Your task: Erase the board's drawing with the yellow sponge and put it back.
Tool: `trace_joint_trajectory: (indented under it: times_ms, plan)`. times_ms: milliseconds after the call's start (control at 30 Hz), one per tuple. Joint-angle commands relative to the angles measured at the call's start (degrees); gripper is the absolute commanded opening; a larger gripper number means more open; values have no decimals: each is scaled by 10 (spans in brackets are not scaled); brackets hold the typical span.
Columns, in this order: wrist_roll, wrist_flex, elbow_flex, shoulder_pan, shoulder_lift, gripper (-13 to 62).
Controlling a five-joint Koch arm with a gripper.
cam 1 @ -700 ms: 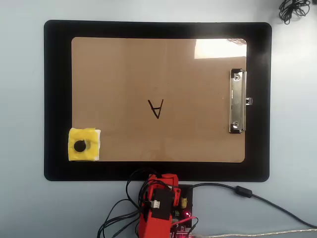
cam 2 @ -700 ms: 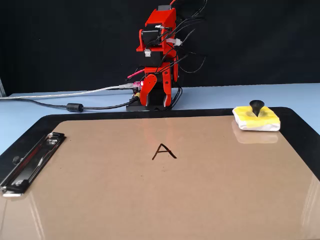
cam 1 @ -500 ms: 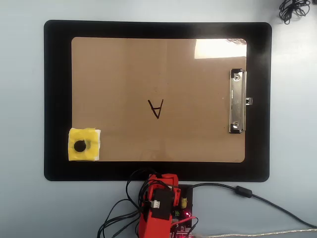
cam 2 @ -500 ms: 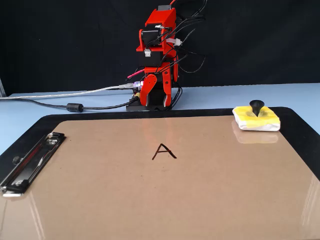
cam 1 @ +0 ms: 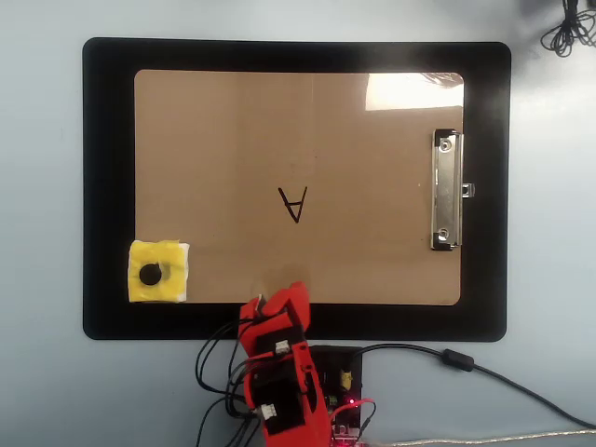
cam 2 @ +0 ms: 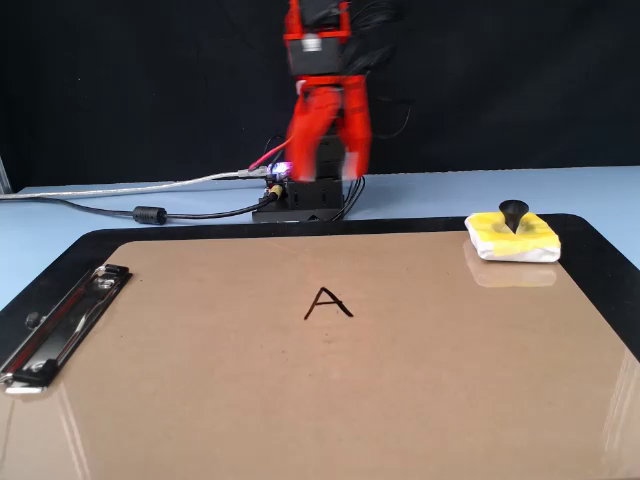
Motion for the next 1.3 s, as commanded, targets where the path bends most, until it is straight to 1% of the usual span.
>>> trace_joint_trajectory:
  times_ms: [0, 133, 167, 300, 433, 500, 600, 867, 1133, 1267]
  plan:
    - [-84, -138, -18, -126, 8, 331]
    - [-163, -416, 69, -295, -31, 331]
    - [-171, -483, 96, -316, -38, 331]
    - [-170, -744, 208, -354, -77, 331]
    - [-167, -881, 236, -374, -162, 332]
    - [-166, -910, 233, -379, -209, 332]
    - [-165, -916, 230, -379, -244, 333]
    - [-163, -923, 225, -387, -294, 332]
    - [-162, -992, 224, -389, -347, 332]
    - [-159, -998, 226, -391, -352, 327]
